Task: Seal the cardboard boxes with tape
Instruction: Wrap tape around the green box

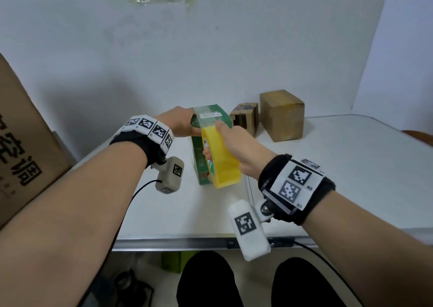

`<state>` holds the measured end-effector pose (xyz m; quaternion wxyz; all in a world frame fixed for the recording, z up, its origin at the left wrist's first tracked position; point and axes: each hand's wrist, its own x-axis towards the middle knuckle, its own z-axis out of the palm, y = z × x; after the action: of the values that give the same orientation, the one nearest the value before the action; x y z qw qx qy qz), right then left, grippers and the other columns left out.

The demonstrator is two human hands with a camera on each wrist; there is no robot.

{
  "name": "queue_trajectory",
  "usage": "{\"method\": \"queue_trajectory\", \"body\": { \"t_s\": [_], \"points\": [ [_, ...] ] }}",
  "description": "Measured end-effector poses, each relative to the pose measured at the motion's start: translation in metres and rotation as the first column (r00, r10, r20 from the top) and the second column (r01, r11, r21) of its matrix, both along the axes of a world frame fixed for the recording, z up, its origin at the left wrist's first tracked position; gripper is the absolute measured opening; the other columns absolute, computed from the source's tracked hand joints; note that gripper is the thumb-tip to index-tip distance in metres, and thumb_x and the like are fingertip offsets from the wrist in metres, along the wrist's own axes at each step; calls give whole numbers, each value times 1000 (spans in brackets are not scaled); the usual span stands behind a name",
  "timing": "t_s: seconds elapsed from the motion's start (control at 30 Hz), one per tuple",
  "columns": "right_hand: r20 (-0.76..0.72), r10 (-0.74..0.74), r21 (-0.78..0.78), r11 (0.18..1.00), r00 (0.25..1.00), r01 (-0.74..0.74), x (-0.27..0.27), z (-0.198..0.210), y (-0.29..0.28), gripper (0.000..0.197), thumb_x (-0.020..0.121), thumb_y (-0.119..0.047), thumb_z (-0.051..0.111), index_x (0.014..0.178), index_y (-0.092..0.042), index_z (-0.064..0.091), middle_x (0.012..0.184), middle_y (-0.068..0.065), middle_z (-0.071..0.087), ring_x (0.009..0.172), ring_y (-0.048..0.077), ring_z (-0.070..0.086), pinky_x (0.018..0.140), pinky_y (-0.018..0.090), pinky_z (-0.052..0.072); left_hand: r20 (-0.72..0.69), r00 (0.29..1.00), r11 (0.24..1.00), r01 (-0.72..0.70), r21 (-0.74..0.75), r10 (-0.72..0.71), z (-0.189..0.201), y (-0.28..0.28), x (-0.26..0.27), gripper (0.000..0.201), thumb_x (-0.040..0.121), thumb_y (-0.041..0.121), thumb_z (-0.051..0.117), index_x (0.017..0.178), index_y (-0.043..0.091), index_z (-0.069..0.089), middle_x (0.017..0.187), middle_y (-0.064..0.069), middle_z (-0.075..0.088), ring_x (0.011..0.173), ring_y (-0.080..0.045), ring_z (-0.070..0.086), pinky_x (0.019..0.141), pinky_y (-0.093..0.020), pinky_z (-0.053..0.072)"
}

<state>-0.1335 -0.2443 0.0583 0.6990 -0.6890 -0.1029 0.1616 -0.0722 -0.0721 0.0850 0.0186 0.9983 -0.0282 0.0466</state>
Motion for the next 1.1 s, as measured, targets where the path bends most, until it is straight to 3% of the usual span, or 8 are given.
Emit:
{"method": "queue_trajectory", "body": {
  "t_s": [0.1,0.23,0.43,0.6,0.73,0.87,0.97,1.1],
  "points": [
    [7,4,-17,1000,1000,-4,0,-4,3,52,104,-40,34,124,3,54,71,12,73,67,23,69,94,44,55,19,1000,1000,2,-11,-2,-1,0,-4,59,88,52,61,134,18,46,98,2,51,86,-18,51,74,-28,37],
    [28,4,-52,999,1000,-3,1,-3,3,52,104,-38,34,130,4,49,69,12,73,63,22,68,76,36,60,18,1000,1000,-1,-9,1,-1,0,-6,58,88,53,61,132,17,47,102,-1,55,87,-19,51,74,-28,38],
    [52,23,-92,996,998,-18,5,21,-5,56,105,-37,34,145,3,36,71,14,70,59,21,66,65,30,58,37,999,999,32,-10,-31,-3,5,-3,48,85,56,62,114,20,49,79,9,49,74,-14,49,68,-25,35],
    [53,35,-116,993,998,-29,3,19,-5,51,106,-36,34,134,5,47,69,14,70,55,19,66,59,27,58,34,999,999,36,-10,-35,-3,5,-1,53,87,54,61,124,17,50,97,0,57,83,-17,50,72,-27,35],
    [11,29,-143,989,1000,-27,-2,-1,1,50,104,-40,35,119,5,54,78,17,74,65,23,67,78,41,61,41,999,998,14,-63,-11,-4,4,-2,64,88,54,60,135,14,45,102,-2,56,84,-17,50,68,-26,36],
    [-3,25,-60,998,1000,-26,2,16,-1,51,106,-36,34,130,7,49,69,14,71,63,22,67,72,35,59,35,999,999,-4,-54,6,-7,5,-2,55,89,48,62,129,14,48,101,-3,57,84,-18,50,72,-27,36],
    [90,-1,-65,998,996,7,8,41,-1,56,104,-40,36,133,7,47,89,20,73,79,27,69,94,43,54,30,999,998,-29,-53,31,-8,5,0,52,87,49,64,123,14,51,91,0,56,84,-19,51,74,-29,37],
    [147,-12,-63,998,989,21,13,66,0,46,105,-33,38,113,8,58,77,18,69,63,25,66,75,37,59,-2,997,994,-71,-78,71,-8,7,3,40,85,52,66,100,20,45,93,0,54,90,-21,52,79,-29,37]
  ]
}}
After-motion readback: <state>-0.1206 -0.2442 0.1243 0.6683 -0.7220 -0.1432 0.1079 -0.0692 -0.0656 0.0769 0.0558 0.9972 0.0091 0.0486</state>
